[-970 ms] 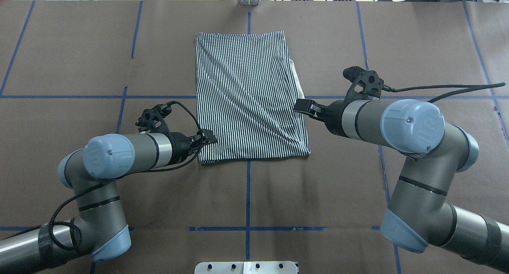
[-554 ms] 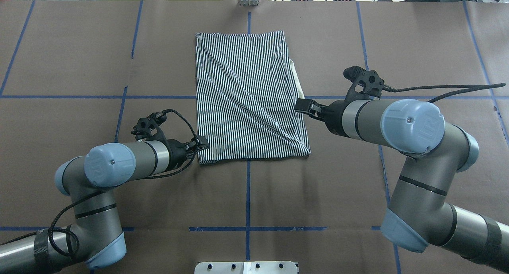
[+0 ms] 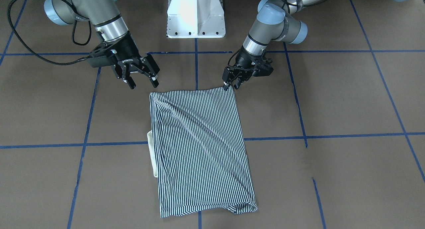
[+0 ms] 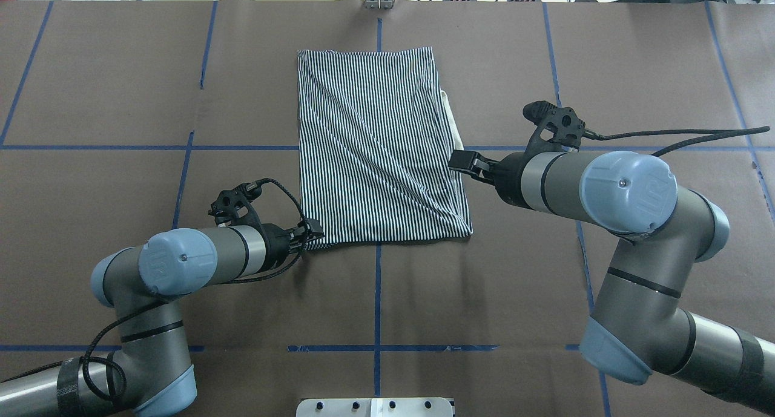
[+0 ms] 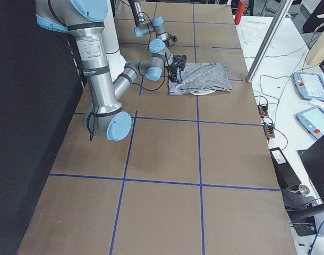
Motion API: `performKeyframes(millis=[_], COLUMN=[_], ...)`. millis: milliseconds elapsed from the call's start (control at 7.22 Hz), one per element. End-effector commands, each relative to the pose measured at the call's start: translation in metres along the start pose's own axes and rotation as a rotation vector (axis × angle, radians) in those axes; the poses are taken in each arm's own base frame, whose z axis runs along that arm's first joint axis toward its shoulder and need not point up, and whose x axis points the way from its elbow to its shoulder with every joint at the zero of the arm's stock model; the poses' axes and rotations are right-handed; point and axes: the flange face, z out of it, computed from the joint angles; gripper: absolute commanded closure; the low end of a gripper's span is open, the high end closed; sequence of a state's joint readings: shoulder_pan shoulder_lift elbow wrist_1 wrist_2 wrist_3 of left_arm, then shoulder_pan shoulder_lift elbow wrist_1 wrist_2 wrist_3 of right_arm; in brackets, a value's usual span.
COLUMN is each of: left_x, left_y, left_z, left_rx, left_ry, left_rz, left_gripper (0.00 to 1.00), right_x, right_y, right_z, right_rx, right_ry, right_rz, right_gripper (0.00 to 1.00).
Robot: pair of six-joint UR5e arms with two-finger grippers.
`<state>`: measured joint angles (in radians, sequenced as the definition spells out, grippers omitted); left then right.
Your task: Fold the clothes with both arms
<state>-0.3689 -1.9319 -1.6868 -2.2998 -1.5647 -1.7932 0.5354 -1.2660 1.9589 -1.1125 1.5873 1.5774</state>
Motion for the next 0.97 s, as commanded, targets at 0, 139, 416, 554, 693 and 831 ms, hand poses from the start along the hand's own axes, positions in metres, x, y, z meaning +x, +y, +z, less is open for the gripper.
performKeyframes(millis=[0, 139, 416, 554, 693, 831], left_x=[0.0024, 0.0028, 0.0024, 0.0062, 0.0072, 0.0110], left_y=[0.0040, 0.0041, 0.0032, 0.0041, 0.0043, 0.0042], left_z=[0.0008, 0.0013, 0.0017, 0.0012, 0.0011, 0.0005], left_rx=[-0.005, -0.005, -0.005, -0.007, -0.007, -0.007], left_ry=[0.002, 0.002, 0.000, 0.006, 0.007, 0.012], left_rz=[0.002, 0.002, 0.001, -0.002, -0.015, -0.030], left_gripper=[0.37, 0.40, 0.41, 0.41, 0.40, 0.40], right_x=[0.0016, 0.0016, 0.0016, 0.0016, 0.0014, 0.0016], right_y=[-0.0001, -0.0001, -0.0003, -0.0003, -0.0003, -0.0003], right_z=[0.0005, 0.0005, 0.0005, 0.0005, 0.0003, 0.0005], right_rx=[0.001, 0.001, 0.003, 0.003, 0.003, 0.003], right_ry=[0.004, 0.004, 0.004, 0.004, 0.002, 0.004], right_rz=[0.000, 0.000, 0.000, 0.000, 0.000, 0.000], right_gripper=[0.02, 0.02, 0.02, 0.02, 0.02, 0.02])
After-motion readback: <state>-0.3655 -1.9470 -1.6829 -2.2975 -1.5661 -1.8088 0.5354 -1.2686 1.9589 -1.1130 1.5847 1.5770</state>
